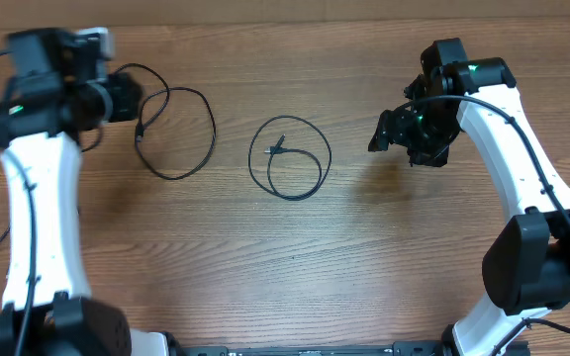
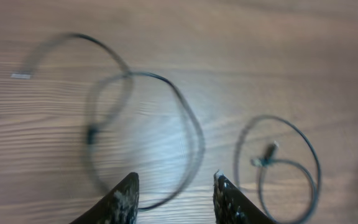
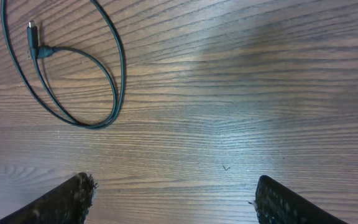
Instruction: Untangle cables
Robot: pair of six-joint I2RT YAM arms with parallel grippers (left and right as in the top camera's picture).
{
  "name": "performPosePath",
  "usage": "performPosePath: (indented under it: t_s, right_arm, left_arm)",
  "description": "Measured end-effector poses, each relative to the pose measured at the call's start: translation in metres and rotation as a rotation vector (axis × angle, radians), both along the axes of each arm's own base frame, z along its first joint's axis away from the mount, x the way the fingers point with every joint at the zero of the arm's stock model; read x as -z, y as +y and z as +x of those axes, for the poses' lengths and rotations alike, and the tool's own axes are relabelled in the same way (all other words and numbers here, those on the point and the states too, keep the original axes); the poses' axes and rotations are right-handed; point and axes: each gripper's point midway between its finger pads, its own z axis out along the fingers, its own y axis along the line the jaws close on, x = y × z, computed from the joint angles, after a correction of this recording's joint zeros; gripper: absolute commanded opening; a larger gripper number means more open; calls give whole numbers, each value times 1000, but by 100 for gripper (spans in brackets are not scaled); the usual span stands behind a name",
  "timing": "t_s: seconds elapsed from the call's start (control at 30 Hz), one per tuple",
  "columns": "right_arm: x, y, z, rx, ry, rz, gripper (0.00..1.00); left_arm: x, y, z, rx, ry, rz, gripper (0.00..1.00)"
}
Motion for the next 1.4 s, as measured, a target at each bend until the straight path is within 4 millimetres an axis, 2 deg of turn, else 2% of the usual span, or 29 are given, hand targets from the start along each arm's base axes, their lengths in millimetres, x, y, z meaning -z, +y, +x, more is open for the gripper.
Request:
performPosePath:
  t_s: [0.1,0.27,0.43,0.5,0.57,0.77,0.97,1.17,1.4]
  right_arm:
    - [0,0,0,0,1,0,81]
    - [0,0,0,0,1,-1,81]
    - [0,0,-1,0,5,-1,82]
    - [0,0,-2,0,10,-2,82]
    - [0,0,-3,0,11,-1,81]
    - [0,0,-3,0,14,-2,81]
    - [0,-1,-6,0,25,-3,81]
    - [0,-1,-6,0,25,-3,81]
    - [0,-1,-6,0,25,-3,81]
  left_arm:
    - [32,-31,9,74,77,-12,36]
    - [96,-65,17,141,223,36,36]
    - [154,-78,18,161,344,128,34]
    - [175,-79,17,163,384,175,38]
    - [187,-80,17,162,402,213,40]
    - [200,-87,24,170,393,264,42]
    - [212,-86,28,165,395,287,39]
    - [213,-82,28,154,397,309,36]
    - [216,-80,27,152,404,315,40]
